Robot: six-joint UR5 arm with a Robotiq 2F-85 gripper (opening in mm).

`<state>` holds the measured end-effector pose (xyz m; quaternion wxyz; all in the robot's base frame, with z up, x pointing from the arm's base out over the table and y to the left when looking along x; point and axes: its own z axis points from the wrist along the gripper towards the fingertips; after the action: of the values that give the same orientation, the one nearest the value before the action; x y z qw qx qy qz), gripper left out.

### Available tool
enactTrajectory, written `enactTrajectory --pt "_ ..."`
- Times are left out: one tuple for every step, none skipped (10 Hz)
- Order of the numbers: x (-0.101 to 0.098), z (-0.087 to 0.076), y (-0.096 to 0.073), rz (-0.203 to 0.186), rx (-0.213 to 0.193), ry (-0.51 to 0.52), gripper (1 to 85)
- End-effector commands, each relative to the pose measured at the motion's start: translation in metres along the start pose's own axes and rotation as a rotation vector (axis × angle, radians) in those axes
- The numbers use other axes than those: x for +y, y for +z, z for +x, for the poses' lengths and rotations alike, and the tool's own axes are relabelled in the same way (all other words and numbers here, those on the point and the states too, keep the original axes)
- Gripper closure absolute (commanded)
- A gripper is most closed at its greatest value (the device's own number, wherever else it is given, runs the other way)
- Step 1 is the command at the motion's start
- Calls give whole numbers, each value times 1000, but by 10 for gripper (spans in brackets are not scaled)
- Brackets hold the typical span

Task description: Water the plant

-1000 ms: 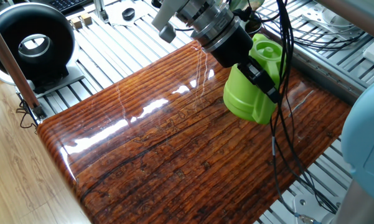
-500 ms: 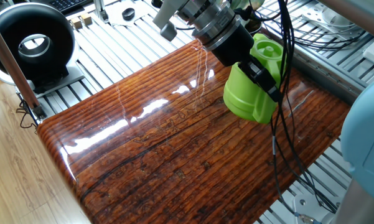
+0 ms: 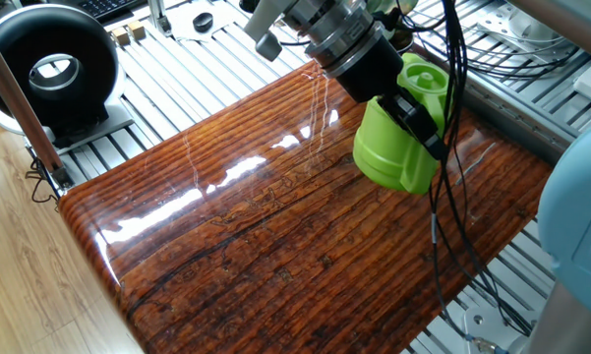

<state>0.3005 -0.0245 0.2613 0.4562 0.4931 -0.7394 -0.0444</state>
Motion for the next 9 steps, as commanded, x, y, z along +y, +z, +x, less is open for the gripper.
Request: enactTrajectory --pt "-1 4 -1 -3 -10 -23 843" --pt "-1 5 -1 -5 -13 -30 843" --pt "0 5 -1 -9 -16 -36 843" --pt "1 6 -1 -14 -22 -44 843" --pt "2 7 -1 -19 -26 -52 843" --pt "2 8 -1 -21 -28 -58 843" --pt "3 10 -1 -24 -30 -63 843" --pt "5 12 0 -27 -30 -68 843" --pt "5 15 0 -26 -23 -63 843"
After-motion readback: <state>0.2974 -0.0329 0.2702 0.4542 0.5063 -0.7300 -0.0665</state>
